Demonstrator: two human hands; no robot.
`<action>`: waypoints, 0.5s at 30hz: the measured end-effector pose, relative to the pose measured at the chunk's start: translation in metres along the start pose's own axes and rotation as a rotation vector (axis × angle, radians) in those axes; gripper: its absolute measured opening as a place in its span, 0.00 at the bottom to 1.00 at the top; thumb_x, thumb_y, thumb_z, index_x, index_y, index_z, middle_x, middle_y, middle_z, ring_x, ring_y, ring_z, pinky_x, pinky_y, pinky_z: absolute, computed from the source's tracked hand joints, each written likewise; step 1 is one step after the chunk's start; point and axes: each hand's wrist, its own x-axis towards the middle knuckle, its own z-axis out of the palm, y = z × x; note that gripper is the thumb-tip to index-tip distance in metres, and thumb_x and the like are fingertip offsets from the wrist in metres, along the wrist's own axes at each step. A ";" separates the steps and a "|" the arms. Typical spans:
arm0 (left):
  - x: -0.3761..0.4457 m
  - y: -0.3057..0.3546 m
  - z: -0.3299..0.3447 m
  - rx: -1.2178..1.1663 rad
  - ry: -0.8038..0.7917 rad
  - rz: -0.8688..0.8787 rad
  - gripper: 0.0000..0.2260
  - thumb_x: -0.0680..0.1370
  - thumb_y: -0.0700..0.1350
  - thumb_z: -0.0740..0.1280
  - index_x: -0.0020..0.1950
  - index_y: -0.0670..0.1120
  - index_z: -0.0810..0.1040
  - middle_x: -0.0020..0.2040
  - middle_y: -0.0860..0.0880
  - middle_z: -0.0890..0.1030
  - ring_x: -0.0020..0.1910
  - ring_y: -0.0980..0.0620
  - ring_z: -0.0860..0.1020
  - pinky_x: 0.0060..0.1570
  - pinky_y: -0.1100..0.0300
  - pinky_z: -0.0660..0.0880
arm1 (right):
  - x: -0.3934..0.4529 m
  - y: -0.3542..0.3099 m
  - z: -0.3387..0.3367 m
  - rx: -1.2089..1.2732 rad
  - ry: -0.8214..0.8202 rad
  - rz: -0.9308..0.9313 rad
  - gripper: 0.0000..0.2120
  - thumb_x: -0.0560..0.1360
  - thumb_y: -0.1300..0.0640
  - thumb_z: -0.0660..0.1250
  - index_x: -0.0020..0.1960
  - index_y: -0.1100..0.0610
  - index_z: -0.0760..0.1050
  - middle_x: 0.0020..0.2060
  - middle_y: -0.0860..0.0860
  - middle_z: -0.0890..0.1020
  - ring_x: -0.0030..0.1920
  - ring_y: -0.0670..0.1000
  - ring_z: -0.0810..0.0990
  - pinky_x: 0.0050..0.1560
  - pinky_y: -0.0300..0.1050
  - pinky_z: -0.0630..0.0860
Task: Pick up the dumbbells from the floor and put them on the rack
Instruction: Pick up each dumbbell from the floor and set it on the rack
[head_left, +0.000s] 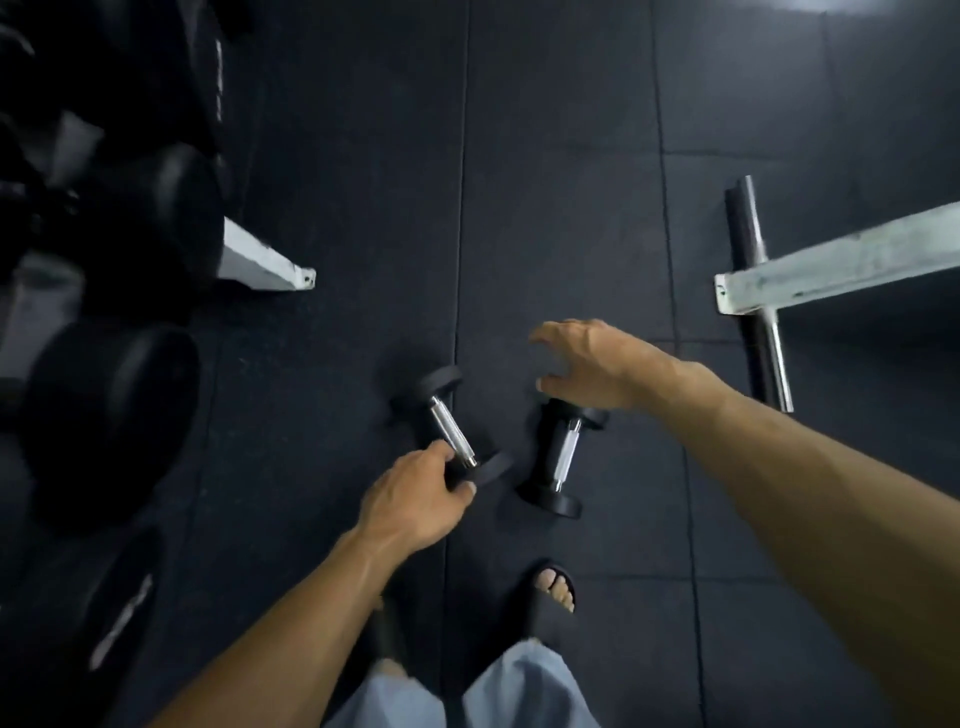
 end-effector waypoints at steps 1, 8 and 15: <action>0.016 -0.009 0.010 -0.025 0.002 -0.030 0.22 0.78 0.56 0.65 0.70 0.50 0.69 0.64 0.51 0.77 0.62 0.48 0.76 0.61 0.50 0.74 | 0.017 0.002 0.012 -0.005 -0.017 -0.014 0.30 0.75 0.50 0.65 0.75 0.52 0.62 0.68 0.54 0.73 0.68 0.57 0.71 0.64 0.50 0.72; 0.132 -0.066 0.059 -0.220 0.048 -0.135 0.17 0.77 0.54 0.67 0.64 0.50 0.76 0.61 0.46 0.78 0.61 0.46 0.76 0.61 0.53 0.73 | 0.138 -0.002 0.097 0.013 -0.057 -0.090 0.30 0.73 0.50 0.69 0.73 0.52 0.65 0.66 0.55 0.75 0.65 0.58 0.74 0.62 0.52 0.73; 0.246 -0.111 0.130 -0.209 0.058 -0.255 0.22 0.74 0.62 0.64 0.62 0.50 0.76 0.61 0.46 0.77 0.61 0.44 0.76 0.58 0.52 0.73 | 0.263 0.004 0.171 -0.018 -0.049 -0.224 0.35 0.69 0.48 0.74 0.72 0.55 0.66 0.65 0.58 0.75 0.64 0.60 0.75 0.62 0.51 0.73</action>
